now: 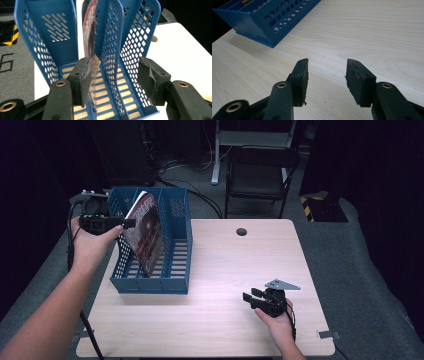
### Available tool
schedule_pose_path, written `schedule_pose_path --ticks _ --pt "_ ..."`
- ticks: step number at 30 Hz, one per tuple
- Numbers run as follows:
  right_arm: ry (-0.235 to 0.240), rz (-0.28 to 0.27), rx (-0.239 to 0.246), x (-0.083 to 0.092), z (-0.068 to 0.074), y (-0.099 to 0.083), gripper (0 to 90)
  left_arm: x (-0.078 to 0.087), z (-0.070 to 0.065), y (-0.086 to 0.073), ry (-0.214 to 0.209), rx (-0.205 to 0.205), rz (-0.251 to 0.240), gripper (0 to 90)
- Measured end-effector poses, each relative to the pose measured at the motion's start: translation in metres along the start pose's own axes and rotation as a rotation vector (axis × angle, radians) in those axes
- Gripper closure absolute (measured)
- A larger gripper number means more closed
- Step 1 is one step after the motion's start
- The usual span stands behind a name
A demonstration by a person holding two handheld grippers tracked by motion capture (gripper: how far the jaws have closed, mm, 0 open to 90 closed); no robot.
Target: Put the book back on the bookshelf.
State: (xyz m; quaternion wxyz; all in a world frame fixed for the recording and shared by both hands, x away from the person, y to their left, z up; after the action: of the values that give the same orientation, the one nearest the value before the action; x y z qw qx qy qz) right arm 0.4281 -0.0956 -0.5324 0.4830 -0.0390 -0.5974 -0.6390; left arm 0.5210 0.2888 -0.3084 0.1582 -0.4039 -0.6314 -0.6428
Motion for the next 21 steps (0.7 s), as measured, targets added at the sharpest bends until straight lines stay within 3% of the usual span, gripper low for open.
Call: schedule_pose_path --ticks 10,11,14,15,19,21 --pt "-0.002 -0.002 -0.004 0.0 -0.001 0.0 52.5 0.001 -0.024 -0.001 -0.051 -0.037 0.008 44.8" --pt "-0.002 0.001 -0.003 0.0 -0.001 0.0 52.5 0.001 -0.033 -0.001 -0.064 -0.059 0.011 44.8" --pt "0.001 0.001 -0.004 0.0 -0.001 0.0 52.3 0.001 -0.042 -0.002 -0.083 -0.075 0.011 44.8" --pt "0.001 -0.002 -0.004 0.0 -0.001 0.0 52.3 0.0 -0.051 -0.003 -0.099 -0.101 0.005 44.8" --pt "0.0 0.0 -0.004 0.0 -0.001 0.0 52.3 -0.002 -0.063 -0.006 -0.122 -0.115 0.008 44.6" --pt "0.004 0.0 -0.004 0.0 0.0 0.0 52.3 -0.005 -0.075 -0.011 -0.148 -0.144 0.021 44.5"
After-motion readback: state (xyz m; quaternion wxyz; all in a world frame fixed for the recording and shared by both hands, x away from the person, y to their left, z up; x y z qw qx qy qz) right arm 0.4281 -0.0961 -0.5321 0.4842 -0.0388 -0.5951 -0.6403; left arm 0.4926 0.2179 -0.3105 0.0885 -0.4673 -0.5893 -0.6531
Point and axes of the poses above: each handheld gripper's, and its own axes: x roughly backward along the jaws, y roughly out of its top, z roughly to its left, the point moved 10 cm from there along -x, roughly forward along the jaws, and after that the axes turned 8 degrees about z, right-handed, at the moved point
